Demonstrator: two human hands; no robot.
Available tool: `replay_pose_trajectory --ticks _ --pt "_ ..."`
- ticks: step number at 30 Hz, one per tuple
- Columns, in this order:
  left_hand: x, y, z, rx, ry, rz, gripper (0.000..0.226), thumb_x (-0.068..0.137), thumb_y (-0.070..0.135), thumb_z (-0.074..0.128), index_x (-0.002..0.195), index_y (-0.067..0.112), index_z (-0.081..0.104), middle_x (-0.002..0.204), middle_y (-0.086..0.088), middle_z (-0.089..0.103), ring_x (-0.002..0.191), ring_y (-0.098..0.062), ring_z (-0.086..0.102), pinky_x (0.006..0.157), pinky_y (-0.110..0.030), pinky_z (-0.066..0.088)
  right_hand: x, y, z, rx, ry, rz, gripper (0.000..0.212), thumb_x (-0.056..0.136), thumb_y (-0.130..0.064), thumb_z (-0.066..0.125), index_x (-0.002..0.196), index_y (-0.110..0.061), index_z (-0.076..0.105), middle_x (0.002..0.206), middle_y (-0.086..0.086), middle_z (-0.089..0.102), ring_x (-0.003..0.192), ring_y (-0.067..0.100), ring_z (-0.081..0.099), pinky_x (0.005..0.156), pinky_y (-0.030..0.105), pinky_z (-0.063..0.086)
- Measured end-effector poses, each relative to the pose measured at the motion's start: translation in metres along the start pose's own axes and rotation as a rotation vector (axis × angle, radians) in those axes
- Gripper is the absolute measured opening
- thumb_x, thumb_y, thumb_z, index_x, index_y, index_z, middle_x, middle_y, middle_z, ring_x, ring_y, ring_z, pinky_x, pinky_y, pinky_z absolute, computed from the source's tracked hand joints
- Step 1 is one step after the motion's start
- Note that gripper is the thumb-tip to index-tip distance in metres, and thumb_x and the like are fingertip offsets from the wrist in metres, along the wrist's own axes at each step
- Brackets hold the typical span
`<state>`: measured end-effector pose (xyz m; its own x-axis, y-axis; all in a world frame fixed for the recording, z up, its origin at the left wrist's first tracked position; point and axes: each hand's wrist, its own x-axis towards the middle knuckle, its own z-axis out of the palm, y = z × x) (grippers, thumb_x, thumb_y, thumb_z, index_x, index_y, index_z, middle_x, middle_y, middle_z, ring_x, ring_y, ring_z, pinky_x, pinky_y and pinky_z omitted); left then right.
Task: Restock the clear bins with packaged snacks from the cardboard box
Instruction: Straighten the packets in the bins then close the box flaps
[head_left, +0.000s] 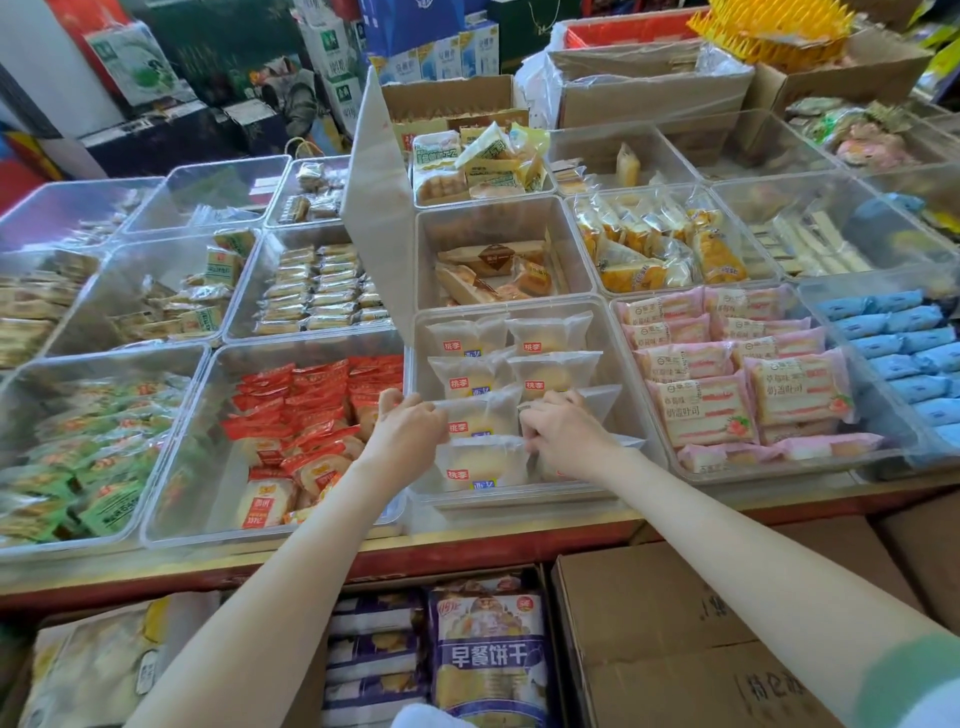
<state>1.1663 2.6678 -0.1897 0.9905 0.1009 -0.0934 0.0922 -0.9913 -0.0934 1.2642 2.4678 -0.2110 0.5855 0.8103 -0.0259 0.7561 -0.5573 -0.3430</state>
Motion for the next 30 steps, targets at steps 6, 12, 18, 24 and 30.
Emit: replay_pose_trajectory --ticks 6,12,18,24,30 --pt "-0.008 -0.007 0.012 0.111 0.161 0.055 0.037 0.045 -0.004 0.084 0.055 0.017 0.056 0.052 0.006 0.052 0.057 -0.019 0.053 0.068 -0.031 0.023 0.004 -0.007 0.004 -0.008 -0.067 0.042 0.019 0.086 -0.009 0.058 0.077 -0.021 0.047 0.092 -0.008 0.056 0.108 0.02 0.043 0.087 0.034 0.021" --pt "0.0 -0.011 0.008 -0.012 0.044 0.077 0.044 0.082 0.034 0.071 0.118 0.013 0.06 0.119 -0.007 0.061 0.109 -0.025 0.057 0.097 -0.042 0.037 0.012 -0.006 -0.004 -0.122 -0.168 0.054 0.016 0.088 -0.017 0.056 0.104 -0.02 0.055 0.128 0.0 0.046 0.127 0.022 0.032 0.096 0.034 0.02" --pt "0.011 -0.009 0.011 -0.113 -0.139 0.074 0.066 0.1 0.051 0.027 0.153 0.022 0.001 0.161 0.0 0.001 0.148 -0.015 -0.002 0.118 -0.045 -0.004 0.02 -0.015 -0.019 0.106 -0.269 0.102 0.069 0.092 -0.048 0.048 0.151 -0.029 0.017 0.16 -0.003 0.008 0.146 0.015 0.002 0.115 0.038 0.001" --pt "0.045 -0.007 0.01 -0.061 -0.124 0.007 0.059 0.102 0.017 0.028 0.153 0.014 -0.002 0.161 -0.003 -0.003 0.148 -0.016 -0.005 0.117 -0.044 -0.005 0.046 -0.008 -0.022 -0.019 -0.178 0.193 0.059 0.1 -0.041 0.035 0.151 -0.017 0.018 0.159 -0.001 0.013 0.146 0.016 0.006 0.116 0.037 0.003" --pt "0.068 -0.006 0.012 -0.094 -0.136 -0.007 0.065 0.097 0.007 0.032 0.153 0.013 0.001 0.161 -0.002 -0.001 0.148 -0.016 0.005 0.118 -0.042 0.0 0.074 0.01 -0.02 -0.133 -0.229 0.224 0.063 0.1 -0.041 0.032 0.153 -0.018 0.007 0.161 -0.001 0.001 0.147 0.016 0.001 0.116 0.04 0.003"
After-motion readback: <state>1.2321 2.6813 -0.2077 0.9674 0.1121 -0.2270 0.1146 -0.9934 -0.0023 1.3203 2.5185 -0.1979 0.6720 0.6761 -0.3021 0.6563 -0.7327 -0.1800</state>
